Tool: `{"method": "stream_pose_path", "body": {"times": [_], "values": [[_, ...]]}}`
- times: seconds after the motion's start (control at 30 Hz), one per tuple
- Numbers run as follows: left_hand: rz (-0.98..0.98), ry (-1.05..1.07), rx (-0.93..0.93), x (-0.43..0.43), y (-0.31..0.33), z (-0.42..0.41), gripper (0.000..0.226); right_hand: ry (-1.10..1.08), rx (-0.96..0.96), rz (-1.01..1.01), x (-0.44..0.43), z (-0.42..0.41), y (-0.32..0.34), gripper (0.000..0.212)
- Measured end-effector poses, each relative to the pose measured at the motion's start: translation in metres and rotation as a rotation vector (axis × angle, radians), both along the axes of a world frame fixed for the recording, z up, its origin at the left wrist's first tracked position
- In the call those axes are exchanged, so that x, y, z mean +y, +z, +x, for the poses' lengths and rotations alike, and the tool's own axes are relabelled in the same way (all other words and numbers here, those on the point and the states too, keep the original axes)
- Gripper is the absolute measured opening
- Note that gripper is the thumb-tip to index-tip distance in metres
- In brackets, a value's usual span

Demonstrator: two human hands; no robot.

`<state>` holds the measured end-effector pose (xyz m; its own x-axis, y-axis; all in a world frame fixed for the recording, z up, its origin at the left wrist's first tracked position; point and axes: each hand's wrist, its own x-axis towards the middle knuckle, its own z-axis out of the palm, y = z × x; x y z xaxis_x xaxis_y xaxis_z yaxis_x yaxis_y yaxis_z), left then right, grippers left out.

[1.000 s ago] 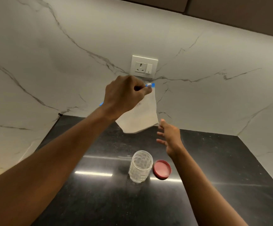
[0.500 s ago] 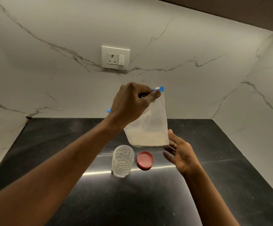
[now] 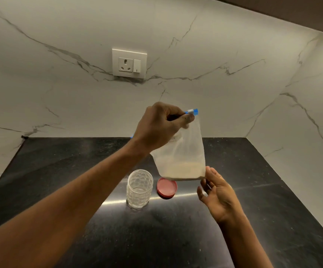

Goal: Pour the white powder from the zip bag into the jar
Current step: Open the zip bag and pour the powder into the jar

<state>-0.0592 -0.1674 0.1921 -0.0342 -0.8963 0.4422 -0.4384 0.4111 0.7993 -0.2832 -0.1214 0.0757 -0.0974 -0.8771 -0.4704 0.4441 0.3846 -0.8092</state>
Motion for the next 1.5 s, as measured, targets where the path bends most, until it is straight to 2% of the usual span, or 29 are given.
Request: {"method": "stream_pose_path", "body": {"times": [0.2, 0.4, 0.53, 0.77, 1.0, 1.5], "values": [[0.283, -0.054, 0.310, 0.006, -0.028, 0.033, 0.018, -0.114, 0.067, -0.186, -0.012, -0.016, 0.016, 0.027], [0.433, -0.095, 0.425, 0.031, -0.069, 0.053, 0.020, -0.178, 0.180, -0.409, -0.022, -0.018, 0.026, 0.024], [0.439, -0.055, 0.498, 0.048, -0.090, 0.060, 0.020, -0.141, 0.275, -0.521, -0.023, -0.010, 0.025, 0.019], [0.393, -0.005, 0.515, 0.055, -0.105, 0.063, 0.020, -0.034, 0.436, -0.711, -0.021, -0.009, 0.040, 0.012], [0.386, 0.019, 0.526, 0.059, -0.116, 0.070, 0.017, 0.070, 0.522, -0.780, -0.022, 0.002, 0.056, 0.020], [0.394, 0.054, 0.583, 0.057, -0.131, 0.077, 0.013, 0.070, 0.775, -0.857, -0.030, 0.022, 0.073, 0.021]]}}
